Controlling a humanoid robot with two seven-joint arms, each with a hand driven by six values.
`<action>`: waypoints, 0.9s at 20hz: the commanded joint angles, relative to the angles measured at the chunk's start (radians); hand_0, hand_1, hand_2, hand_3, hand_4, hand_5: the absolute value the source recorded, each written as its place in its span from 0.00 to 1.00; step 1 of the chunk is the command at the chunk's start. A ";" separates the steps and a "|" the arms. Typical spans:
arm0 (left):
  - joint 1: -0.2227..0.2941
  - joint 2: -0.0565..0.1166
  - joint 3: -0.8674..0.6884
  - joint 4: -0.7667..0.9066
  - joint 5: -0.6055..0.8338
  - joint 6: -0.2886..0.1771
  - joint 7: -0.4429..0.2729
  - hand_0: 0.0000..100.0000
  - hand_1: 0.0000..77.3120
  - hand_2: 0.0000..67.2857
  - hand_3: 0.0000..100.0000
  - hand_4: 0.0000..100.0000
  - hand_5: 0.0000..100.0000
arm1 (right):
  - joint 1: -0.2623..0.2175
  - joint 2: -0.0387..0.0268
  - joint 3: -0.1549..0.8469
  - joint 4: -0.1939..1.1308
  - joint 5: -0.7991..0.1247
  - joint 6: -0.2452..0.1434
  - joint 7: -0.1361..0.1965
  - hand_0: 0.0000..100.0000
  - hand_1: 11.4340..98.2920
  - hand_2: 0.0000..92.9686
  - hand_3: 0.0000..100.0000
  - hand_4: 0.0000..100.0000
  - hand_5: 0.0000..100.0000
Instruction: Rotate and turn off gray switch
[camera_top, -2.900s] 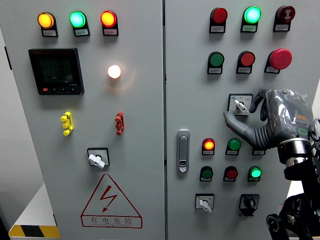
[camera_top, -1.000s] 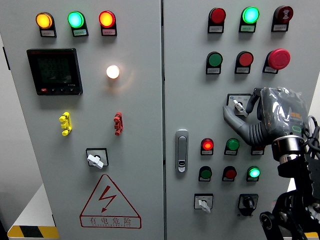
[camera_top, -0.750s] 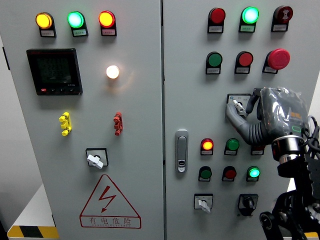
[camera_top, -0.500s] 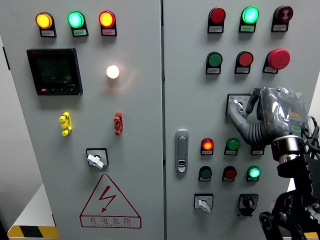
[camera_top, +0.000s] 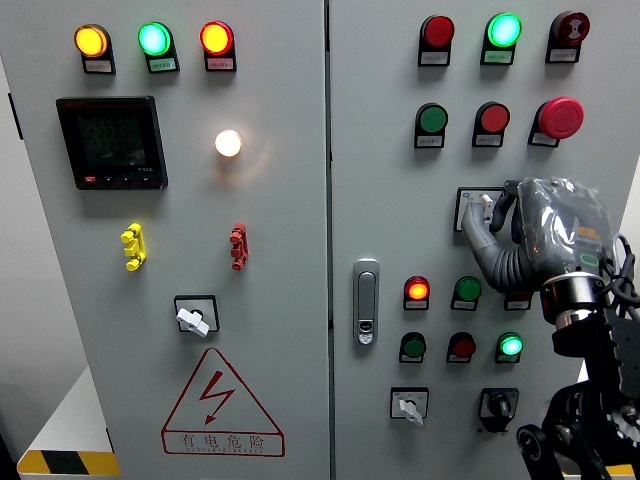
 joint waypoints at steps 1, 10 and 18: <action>0.000 0.000 0.000 0.000 0.000 0.000 0.000 0.00 0.00 0.20 0.18 0.10 0.12 | 0.000 0.0010 -0.003 -0.004 0.000 -0.010 0.000 0.76 0.31 0.84 1.00 0.98 0.96; 0.000 0.000 0.000 0.000 0.000 0.000 0.000 0.00 0.00 0.20 0.18 0.09 0.12 | -0.003 0.0026 -0.003 0.007 0.001 -0.040 0.005 0.84 0.27 0.81 1.00 0.97 0.96; 0.000 0.000 0.000 0.000 0.000 0.000 0.000 0.00 0.00 0.20 0.18 0.10 0.12 | -0.041 0.0041 0.005 0.079 0.006 -0.045 0.012 0.86 0.26 0.77 1.00 0.78 0.94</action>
